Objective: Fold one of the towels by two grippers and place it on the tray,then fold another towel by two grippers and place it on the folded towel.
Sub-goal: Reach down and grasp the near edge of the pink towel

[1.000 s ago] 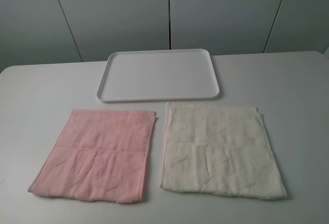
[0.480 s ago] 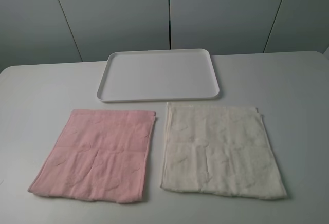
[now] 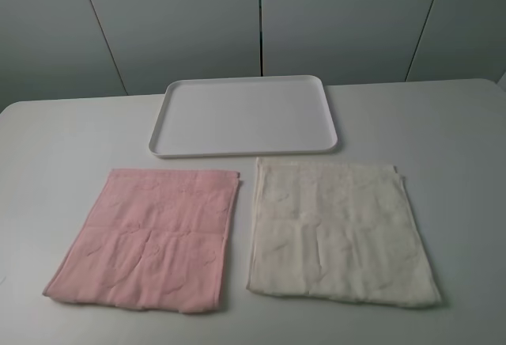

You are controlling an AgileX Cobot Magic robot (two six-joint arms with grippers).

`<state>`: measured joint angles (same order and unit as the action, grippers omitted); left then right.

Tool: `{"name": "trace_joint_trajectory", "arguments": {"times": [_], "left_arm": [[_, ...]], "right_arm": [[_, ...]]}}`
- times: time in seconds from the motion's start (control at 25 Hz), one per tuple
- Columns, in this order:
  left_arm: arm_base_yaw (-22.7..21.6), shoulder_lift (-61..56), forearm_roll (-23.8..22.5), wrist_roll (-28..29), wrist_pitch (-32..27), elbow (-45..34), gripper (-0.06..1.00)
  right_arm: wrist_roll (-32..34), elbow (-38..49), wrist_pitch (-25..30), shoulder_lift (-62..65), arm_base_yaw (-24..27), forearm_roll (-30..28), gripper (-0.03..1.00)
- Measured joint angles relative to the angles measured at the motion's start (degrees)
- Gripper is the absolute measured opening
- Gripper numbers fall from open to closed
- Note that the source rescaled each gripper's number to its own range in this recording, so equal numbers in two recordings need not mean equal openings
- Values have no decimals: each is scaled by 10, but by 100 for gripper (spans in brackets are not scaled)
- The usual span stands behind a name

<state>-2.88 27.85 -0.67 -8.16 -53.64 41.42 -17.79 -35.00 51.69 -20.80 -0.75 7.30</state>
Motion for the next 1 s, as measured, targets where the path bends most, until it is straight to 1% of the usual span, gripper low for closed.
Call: {"name": "trace_joint_trajectory", "arguments": {"times": [0.08, 0.16, 0.2, 0.28, 0.36, 0.48, 0.6, 0.68, 0.84, 0.92, 1.0], "left_arm": [[0, 72, 3, -36, 10, 33, 99], [0, 151, 7, -85, 24, 65, 99], [0, 184, 7, -119, 32, 79, 99], [0, 262, 10, -188, 40, 115, 99], [1, 330, 11, -244, 40, 148, 99], [16, 416, 11, -312, 40, 192, 99], [50, 483, 7, -375, 36, 214, 99], [76, 517, -1, -404, 33, 217, 99], [108, 575, -17, -419, 30, 218, 99], [121, 597, -20, -425, 30, 218, 99], [134, 619, -22, -430, 30, 218, 99]], "right_arm": [[-45, -21, -31, -66, 0, 30, 100], [-104, -51, -50, -128, 0, 69, 100], [-138, -66, -52, -163, 0, 86, 100], [-198, -105, -53, -225, 0, 128, 100], [-250, -142, -45, -289, 0, 167, 100], [-345, -192, -28, -370, -6, 221, 100], [-447, -214, -24, -429, -50, 228, 100], [-490, -217, -34, -460, -84, 221, 100], [-513, -218, -59, -518, -137, 217, 100], [-518, -218, -60, -544, -159, 201, 100], [-520, -218, -61, -569, -186, 170, 100]]}}
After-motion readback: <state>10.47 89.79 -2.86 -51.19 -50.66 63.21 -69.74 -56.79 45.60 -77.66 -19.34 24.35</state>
